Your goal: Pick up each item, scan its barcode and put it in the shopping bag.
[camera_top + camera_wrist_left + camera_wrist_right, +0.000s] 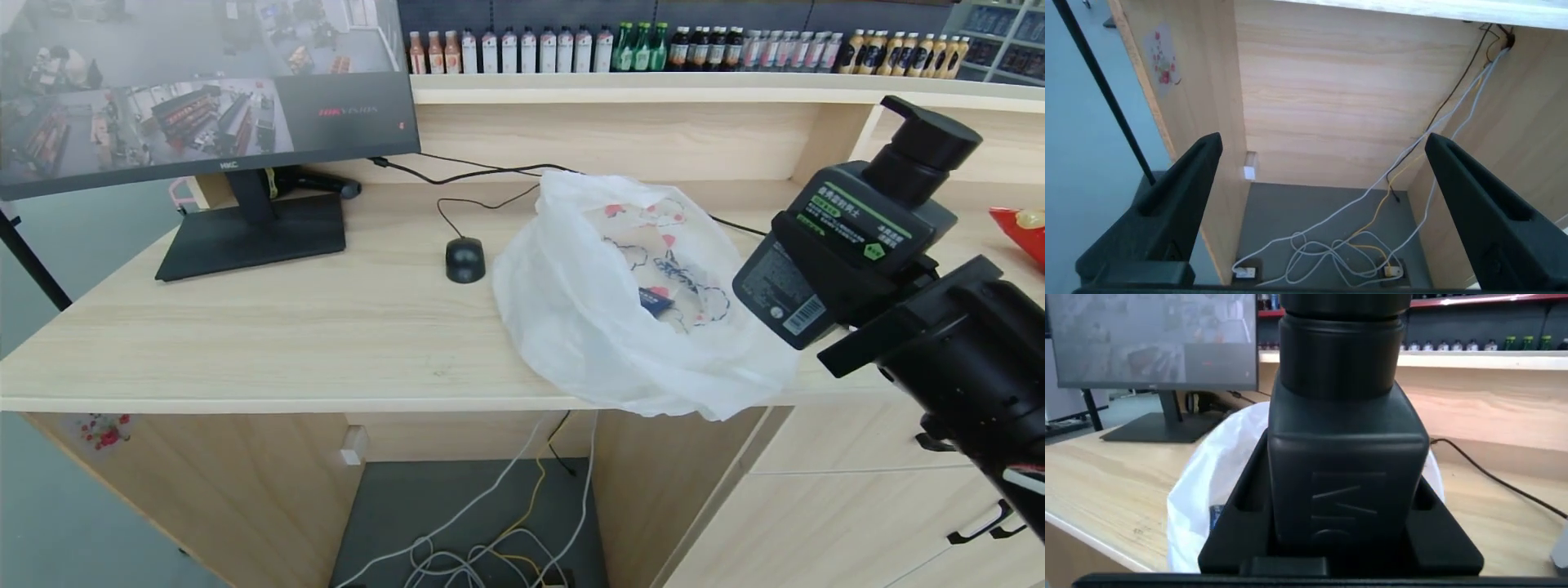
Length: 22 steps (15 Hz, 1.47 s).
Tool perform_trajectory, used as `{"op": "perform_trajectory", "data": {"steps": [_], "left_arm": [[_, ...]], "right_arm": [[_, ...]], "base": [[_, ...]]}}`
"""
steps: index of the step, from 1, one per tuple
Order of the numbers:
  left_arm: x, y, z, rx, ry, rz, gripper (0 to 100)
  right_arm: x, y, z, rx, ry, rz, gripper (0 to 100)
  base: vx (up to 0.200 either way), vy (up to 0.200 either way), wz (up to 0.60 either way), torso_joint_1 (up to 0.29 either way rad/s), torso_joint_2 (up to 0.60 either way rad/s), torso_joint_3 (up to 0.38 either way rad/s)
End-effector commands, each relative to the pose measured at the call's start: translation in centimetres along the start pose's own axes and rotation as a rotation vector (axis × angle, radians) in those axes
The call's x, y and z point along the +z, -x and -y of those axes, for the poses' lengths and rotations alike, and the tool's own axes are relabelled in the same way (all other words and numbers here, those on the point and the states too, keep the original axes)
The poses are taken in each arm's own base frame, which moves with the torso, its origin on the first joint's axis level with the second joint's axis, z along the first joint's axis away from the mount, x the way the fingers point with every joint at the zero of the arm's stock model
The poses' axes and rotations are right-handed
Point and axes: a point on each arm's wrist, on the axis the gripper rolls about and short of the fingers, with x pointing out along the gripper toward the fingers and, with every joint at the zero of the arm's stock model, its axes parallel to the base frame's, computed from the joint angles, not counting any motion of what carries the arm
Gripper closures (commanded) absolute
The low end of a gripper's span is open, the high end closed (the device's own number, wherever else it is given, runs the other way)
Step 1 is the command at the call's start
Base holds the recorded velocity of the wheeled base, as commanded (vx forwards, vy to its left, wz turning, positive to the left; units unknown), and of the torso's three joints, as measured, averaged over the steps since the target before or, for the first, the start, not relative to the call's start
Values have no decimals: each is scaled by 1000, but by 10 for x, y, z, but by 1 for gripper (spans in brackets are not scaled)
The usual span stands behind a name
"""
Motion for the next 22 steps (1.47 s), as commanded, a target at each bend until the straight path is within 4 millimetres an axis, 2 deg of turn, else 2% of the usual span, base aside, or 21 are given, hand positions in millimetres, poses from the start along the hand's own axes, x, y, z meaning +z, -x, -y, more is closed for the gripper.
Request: {"op": "perform_trajectory", "data": {"steps": [1, 3, 5, 7, 9, 12, 14, 15, 18, 19, 22], "left_arm": [[0, 0, 0, 1, -1, 0, 0], [0, 0, 0, 1, 0, 0, 0], [0, 0, 0, 1, 0, 0, 0], [0, 0, 0, 1, 0, 0, 0], [0, 0, 0, 1, 0, 0, 0], [0, 0, 0, 1, 0, 0, 0], [0, 0, 0, 1, 0, 0, 0], [0, 0, 0, 1, -1, 0, 0], [0, 0, 0, 1, -1, 0, 0], [0, 0, 0, 1, 0, 0, 0], [0, 0, 0, 1, -1, 0, 0]], "right_arm": [[3, -5, 1, -10, -42, 19, 100], [9, -12, 5, -20, -101, 55, 100], [23, -35, 7, -8, -219, 62, 100], [28, -45, 5, 59, -323, 35, 100], [20, -46, 2, 146, -418, -32, 100], [0, -62, 0, 149, -579, -80, 100], [6, -70, 6, 137, -687, -34, 100], [8, -76, 17, 122, -755, -10, 100], [11, -83, 32, 200, -903, -2, 100], [5, -85, 36, 204, -928, -31, 100], [-41, -102, 59, 104, -939, -112, 100]], "base": [[0, 0, 0, 0, 0, 0], [0, 0, 0, 0, 0, 0], [0, 0, 0, 0, 0, 0], [0, 0, 0, 0, 0, 0], [0, 0, 0, 0, 0, 0], [0, 0, 0, 0, 0, 0], [0, 0, 0, 0, 0, 0], [0, 0, 0, 0, 0, 0], [0, 0, 0, 0, 0, 0], [0, 0, 0, 0, 0, 0], [0, 0, 0, 0, 0, 0]]}}
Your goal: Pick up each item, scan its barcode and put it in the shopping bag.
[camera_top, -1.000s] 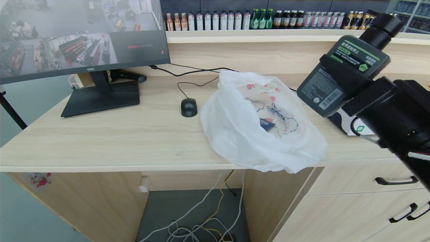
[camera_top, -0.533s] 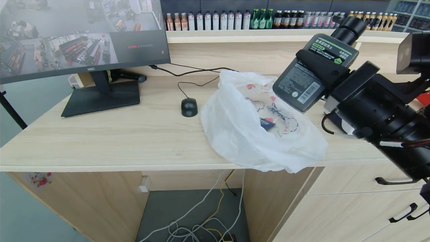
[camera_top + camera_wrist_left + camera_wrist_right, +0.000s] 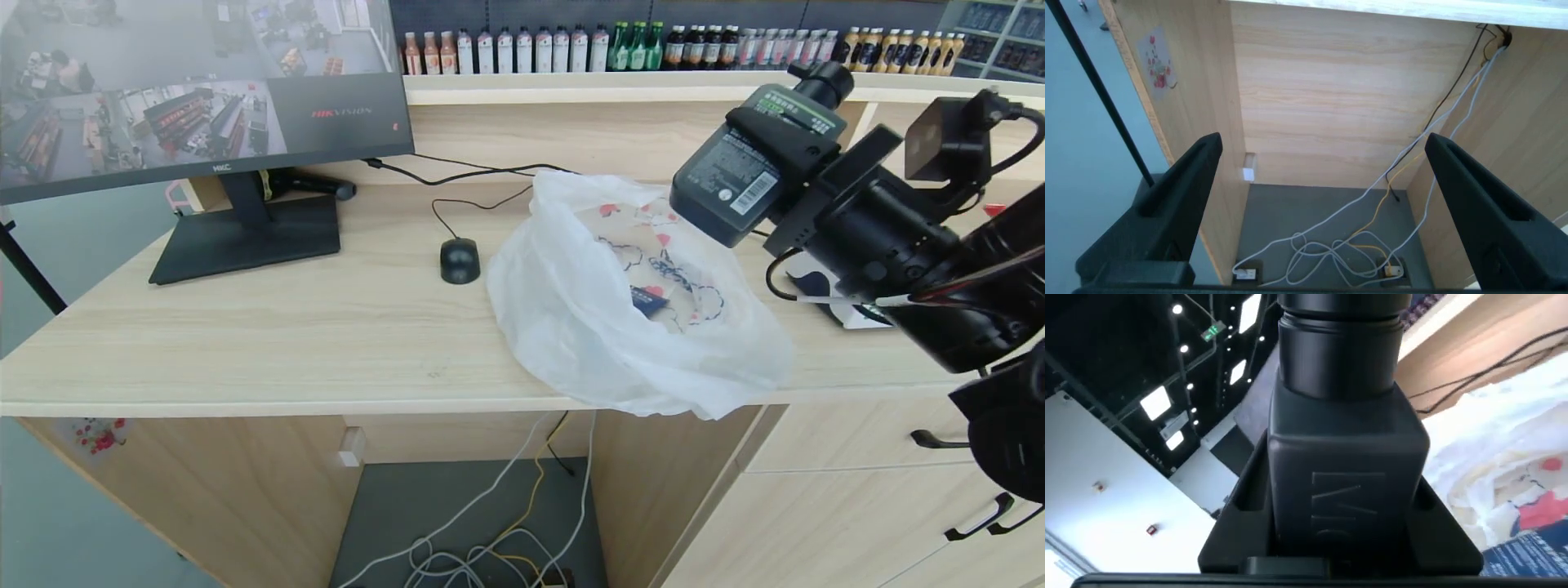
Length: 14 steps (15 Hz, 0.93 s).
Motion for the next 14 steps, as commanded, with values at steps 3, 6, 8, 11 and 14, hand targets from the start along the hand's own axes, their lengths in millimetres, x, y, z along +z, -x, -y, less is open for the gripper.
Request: {"op": "perform_trajectory", "data": {"steps": [3, 6, 8, 11, 14], "left_arm": [[0, 0, 0, 0, 1, 0, 0], [0, 0, 0, 0, 0, 0, 0], [0, 0, 0, -1, 1, -1, 0], [0, 0, 0, 0, 0, 0, 0], [0, 0, 0, 0, 1, 0, 0]], "right_arm": [[-11, -14, 61, -128, -9, -21, 100], [-23, -15, 59, -130, -31, -61, 100], [-28, -19, 57, -124, -43, -88, 100], [-30, -21, 52, -108, -147, -108, 100], [-30, -21, 52, -115, -205, -133, 100]], "base": [[0, 0, 0, 0, 0, 0], [0, 0, 0, 0, 0, 0], [0, 0, 0, 0, 0, 0], [0, 0, 0, 0, 0, 0], [0, 0, 0, 0, 0, 0]]}}
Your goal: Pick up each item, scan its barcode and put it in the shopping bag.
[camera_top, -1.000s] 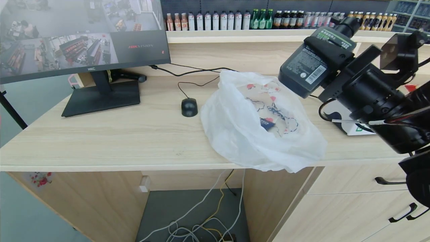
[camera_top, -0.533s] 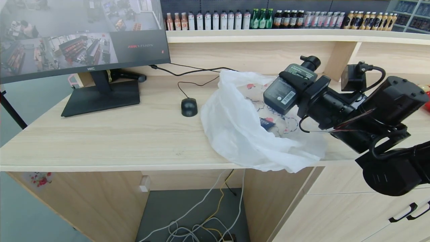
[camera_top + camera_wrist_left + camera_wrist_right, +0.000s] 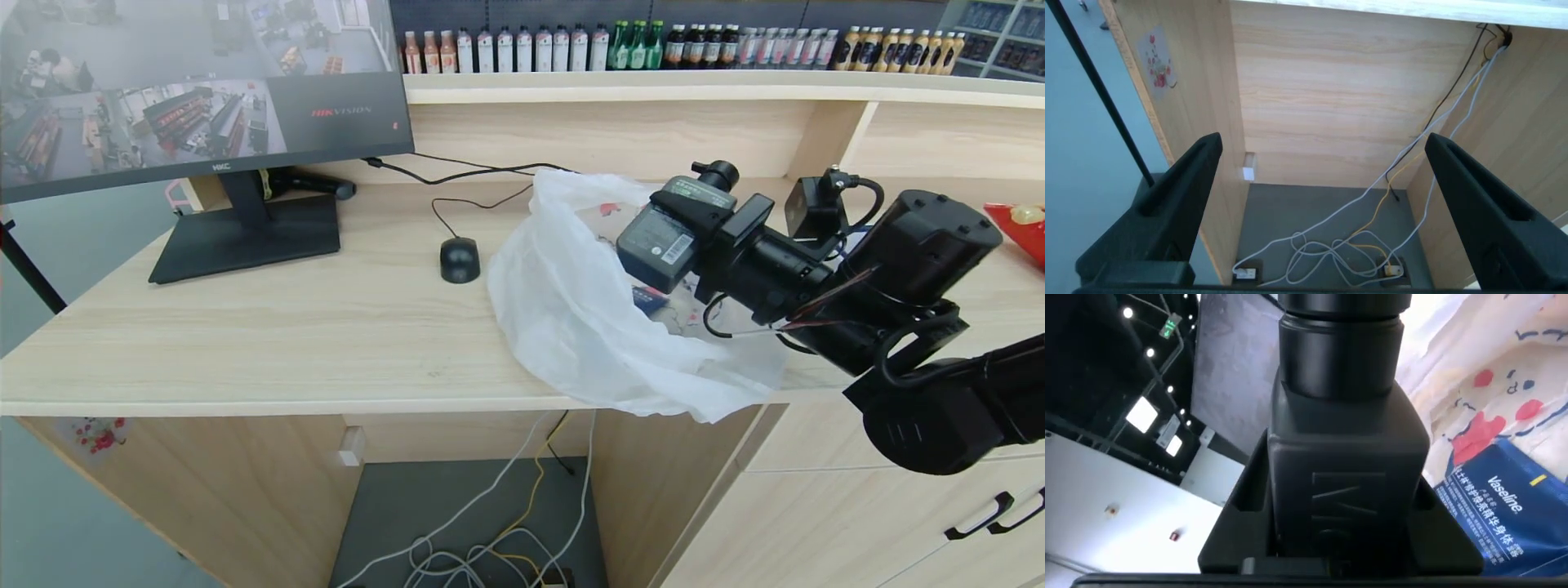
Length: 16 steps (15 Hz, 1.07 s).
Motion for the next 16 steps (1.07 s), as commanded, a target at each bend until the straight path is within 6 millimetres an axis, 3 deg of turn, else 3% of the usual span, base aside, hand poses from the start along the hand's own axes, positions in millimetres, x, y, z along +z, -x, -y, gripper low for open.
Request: {"op": "perform_trajectory", "data": {"steps": [1, 8, 16], "left_arm": [[0, 0, 0, -1, -1, 0, 0], [0, 0, 0, 0, -1, 0, 0], [0, 0, 0, 0, 1, 0, 0]], "right_arm": [[-1, 0, -1, 2, -2, -4, 100], [-17, -11, 25, -60, -34, -63, 100], [-26, -15, 30, -64, -40, -88, 100]], "base": [[0, 0, 0, 0, 0, 0], [0, 0, 0, 0, 0, 0], [0, 0, 0, 0, 0, 0]]}}
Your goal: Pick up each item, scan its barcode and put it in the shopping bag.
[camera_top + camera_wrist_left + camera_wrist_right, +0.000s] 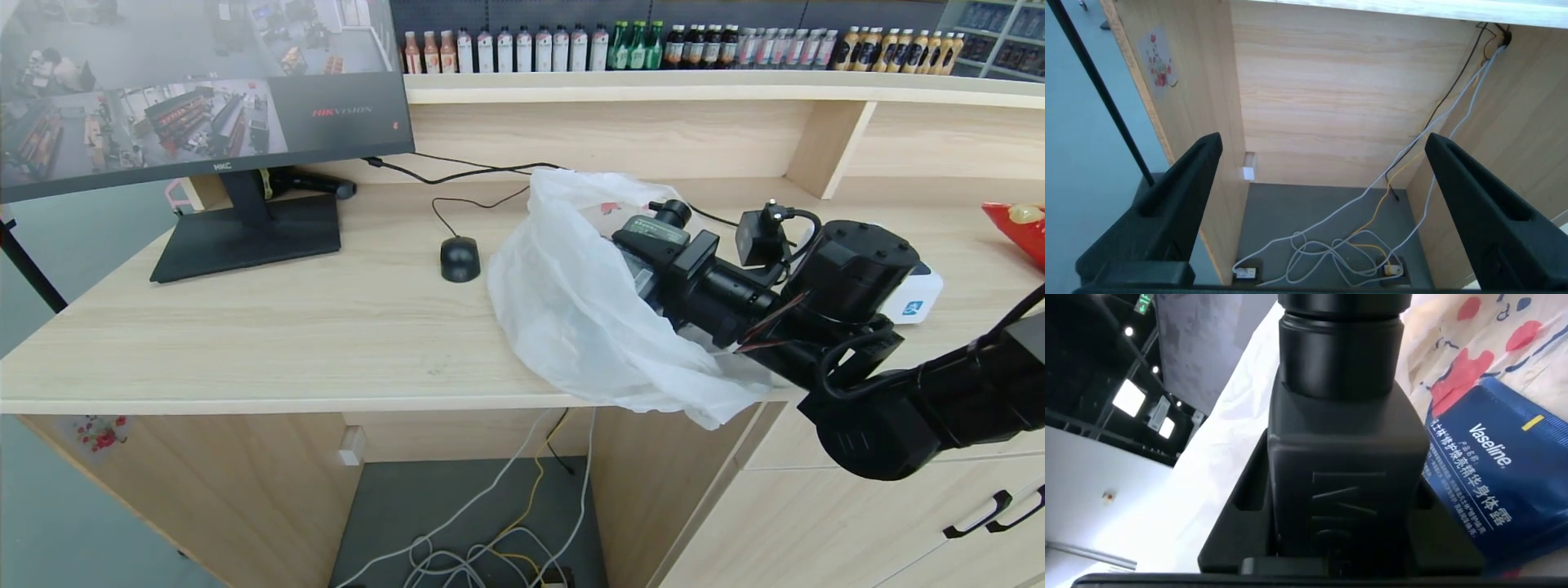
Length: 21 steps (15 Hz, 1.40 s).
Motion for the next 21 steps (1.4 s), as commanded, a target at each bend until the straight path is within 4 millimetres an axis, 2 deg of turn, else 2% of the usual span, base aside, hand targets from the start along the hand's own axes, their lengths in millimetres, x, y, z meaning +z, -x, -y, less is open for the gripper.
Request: {"op": "perform_trajectory", "data": {"steps": [1, 6, 7, 21], "left_arm": [[0, 0, 0, -1, 0, 0, 0], [0, 0, 0, 0, 1, 0, 0], [0, 0, 0, 0, 1, 0, 0], [0, 0, 0, 0, 0, 0, 0]], "right_arm": [[-2, -1, 3, -7, -1, -6, 100], [-3, 0, 2, 8, 18, -28, 100], [-2, -1, 0, 16, 22, -29, 0], [19, 20, -42, 125, 109, 26, 0]], "base": [[0, 0, 0, 0, 0, 0], [0, 0, 0, 0, 0, 0], [0, 0, 0, 0, 0, 0], [0, 0, 0, 0, 0, 0]]}}
